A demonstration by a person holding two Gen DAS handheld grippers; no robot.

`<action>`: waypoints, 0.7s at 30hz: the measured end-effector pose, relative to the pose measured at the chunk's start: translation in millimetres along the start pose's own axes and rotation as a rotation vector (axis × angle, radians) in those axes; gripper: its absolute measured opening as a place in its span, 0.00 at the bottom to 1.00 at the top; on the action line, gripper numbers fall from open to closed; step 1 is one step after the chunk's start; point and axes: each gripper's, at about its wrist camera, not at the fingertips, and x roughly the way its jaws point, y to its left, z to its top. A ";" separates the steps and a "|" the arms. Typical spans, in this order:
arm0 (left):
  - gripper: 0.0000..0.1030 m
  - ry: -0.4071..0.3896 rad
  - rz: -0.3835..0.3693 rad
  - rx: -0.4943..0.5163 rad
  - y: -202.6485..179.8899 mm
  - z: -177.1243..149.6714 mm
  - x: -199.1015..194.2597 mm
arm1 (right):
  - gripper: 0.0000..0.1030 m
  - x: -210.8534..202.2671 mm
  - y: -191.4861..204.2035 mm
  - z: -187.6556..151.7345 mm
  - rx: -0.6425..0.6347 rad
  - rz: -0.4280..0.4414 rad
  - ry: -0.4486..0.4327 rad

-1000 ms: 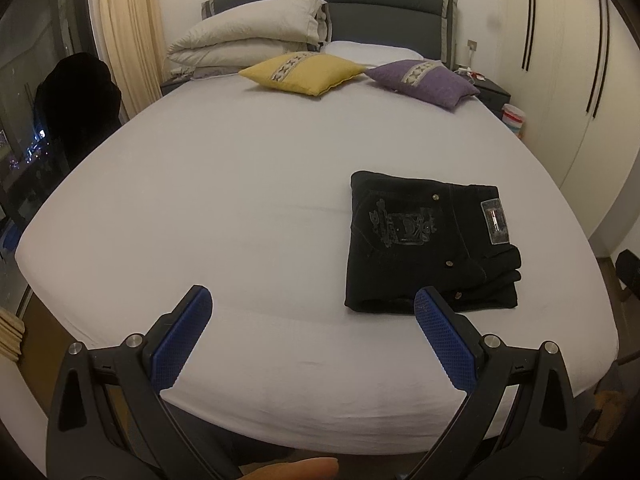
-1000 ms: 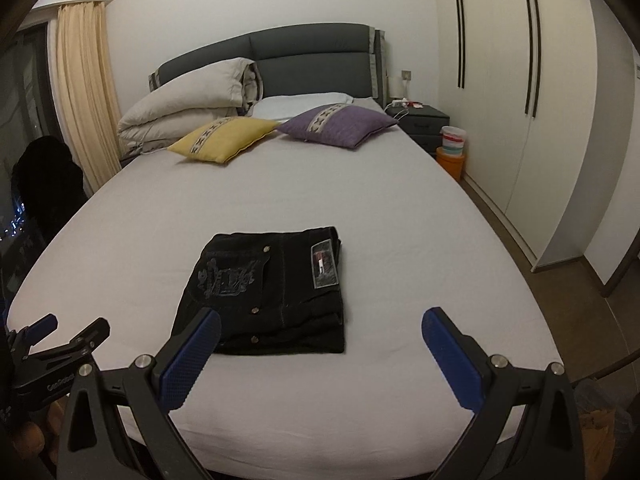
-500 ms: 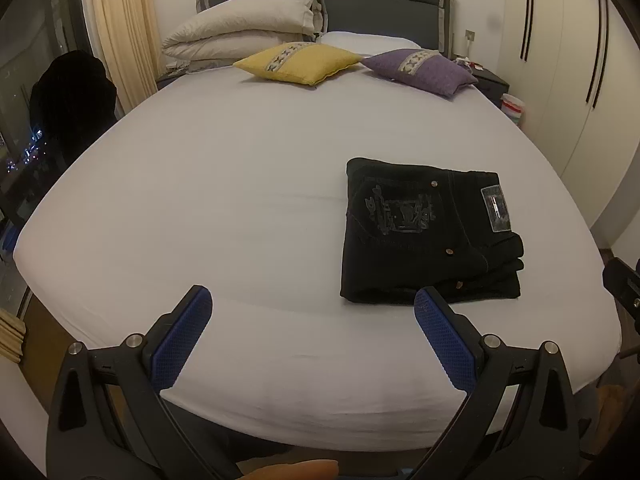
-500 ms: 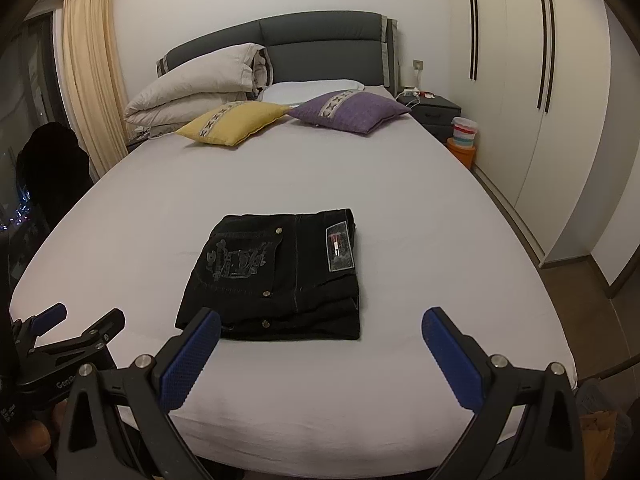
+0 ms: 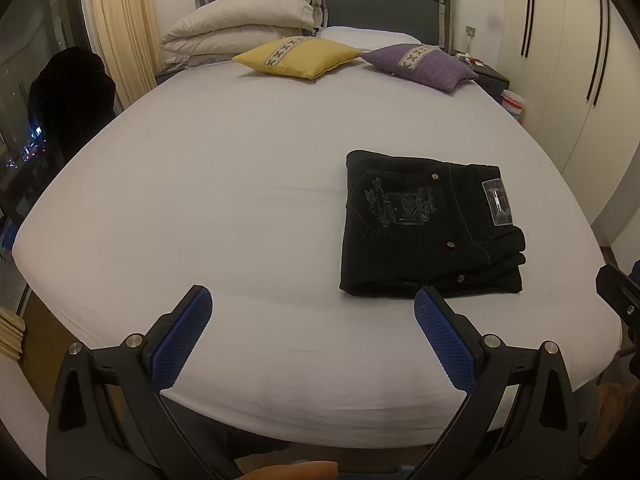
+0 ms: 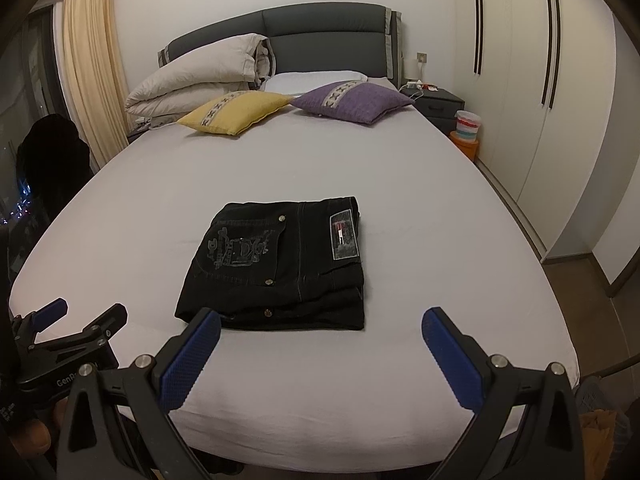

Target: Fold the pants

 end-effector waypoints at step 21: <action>1.00 0.002 -0.004 0.003 -1.3 -1.8 0.4 | 1.00 1.6 1.8 -2.6 -0.001 -0.002 0.004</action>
